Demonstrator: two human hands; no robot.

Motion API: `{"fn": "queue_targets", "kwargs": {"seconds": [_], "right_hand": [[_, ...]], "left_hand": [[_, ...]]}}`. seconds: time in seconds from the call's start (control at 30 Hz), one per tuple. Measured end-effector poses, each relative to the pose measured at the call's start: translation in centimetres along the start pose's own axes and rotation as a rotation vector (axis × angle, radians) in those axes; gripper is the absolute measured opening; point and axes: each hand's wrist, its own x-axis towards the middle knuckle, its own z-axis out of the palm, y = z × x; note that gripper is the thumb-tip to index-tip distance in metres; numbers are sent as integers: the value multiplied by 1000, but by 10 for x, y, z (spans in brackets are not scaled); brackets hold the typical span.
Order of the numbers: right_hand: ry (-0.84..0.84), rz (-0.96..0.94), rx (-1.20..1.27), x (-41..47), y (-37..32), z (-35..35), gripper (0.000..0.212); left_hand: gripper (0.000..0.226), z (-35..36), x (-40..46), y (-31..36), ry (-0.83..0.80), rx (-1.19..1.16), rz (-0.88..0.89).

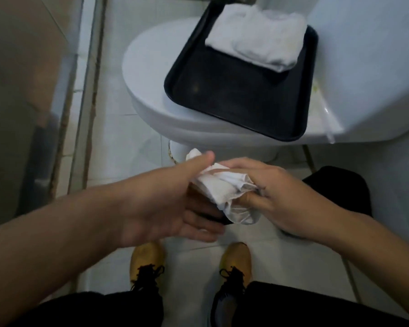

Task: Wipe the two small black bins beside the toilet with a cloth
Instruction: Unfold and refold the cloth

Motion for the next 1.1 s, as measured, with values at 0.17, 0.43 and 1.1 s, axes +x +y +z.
{"fn": "queue_targets", "kwargs": {"seconds": [0.17,0.43,1.1], "right_hand": [[-9,156,157,-13,-14,-9,41],[186,368,780,-30,-19,44,40],[1138,908,1424,-22,45,14,34]], "left_hand": [[39,25,4,-22,125,-435,237],[25,20,19,-70,383,-293,422],[32,-17,31,-56,666,-471,213]]}}
